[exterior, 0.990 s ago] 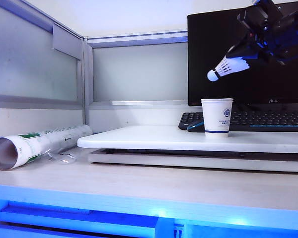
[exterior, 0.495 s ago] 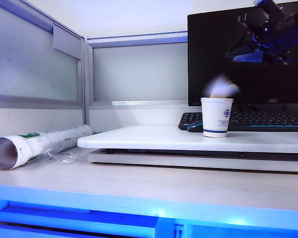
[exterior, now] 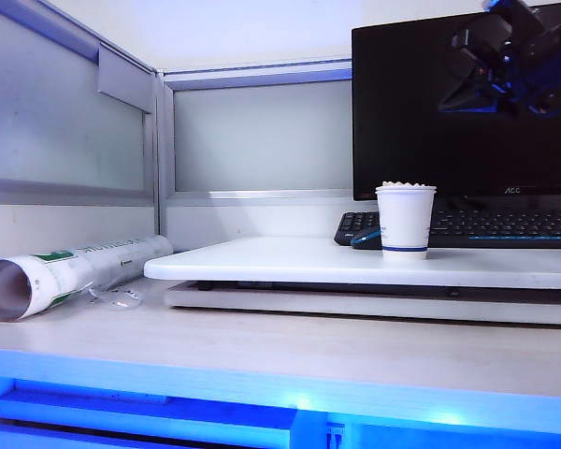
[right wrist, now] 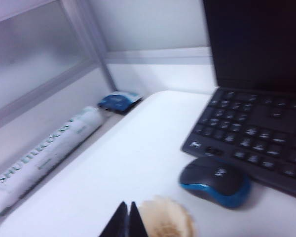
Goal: Pick up the badminton from the table and put it into the white paper cup.
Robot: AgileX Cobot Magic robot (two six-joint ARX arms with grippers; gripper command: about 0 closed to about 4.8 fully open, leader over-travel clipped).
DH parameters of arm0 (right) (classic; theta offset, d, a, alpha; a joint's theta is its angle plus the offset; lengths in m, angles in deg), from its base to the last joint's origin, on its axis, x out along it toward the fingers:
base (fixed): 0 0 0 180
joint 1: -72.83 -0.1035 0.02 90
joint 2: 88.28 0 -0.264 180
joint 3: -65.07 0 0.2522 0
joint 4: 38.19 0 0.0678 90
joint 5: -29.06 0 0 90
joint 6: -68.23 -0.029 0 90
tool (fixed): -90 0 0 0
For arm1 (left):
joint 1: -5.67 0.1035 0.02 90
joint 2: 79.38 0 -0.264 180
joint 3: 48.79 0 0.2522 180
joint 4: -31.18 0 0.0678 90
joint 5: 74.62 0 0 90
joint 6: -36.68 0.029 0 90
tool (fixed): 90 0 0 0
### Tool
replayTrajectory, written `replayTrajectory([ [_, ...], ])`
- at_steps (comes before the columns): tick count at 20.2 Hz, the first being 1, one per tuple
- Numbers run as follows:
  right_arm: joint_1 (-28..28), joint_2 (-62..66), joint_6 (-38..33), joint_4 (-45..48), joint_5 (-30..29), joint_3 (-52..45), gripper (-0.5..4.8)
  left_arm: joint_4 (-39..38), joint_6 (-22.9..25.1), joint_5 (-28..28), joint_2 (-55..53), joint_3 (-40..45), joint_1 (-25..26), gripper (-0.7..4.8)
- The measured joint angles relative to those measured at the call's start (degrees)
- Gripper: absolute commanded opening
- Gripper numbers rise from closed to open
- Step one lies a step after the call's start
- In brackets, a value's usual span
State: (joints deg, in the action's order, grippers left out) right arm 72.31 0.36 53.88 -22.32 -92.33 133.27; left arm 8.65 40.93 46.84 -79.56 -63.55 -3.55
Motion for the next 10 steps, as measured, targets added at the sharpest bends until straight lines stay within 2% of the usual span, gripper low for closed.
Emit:
replayTrajectory([
  [2,0.8,0.0,2.0,-0.2,1.2,0.0,-0.02,0.0,0.0,0.0,0.0,0.0,0.0,-0.05],
  [7,2.3,-2.2,10.0,-5.8,9.6,-0.2,-0.02,0.0,0.0,0.0,0.0,0.0,0.0,-0.05],
  [10,4.4,-3.9,11.1,-6.8,10.2,-3.8,-0.02,0.0,0.0,-1.2,0.0,0.0,0.0,-0.05],
])
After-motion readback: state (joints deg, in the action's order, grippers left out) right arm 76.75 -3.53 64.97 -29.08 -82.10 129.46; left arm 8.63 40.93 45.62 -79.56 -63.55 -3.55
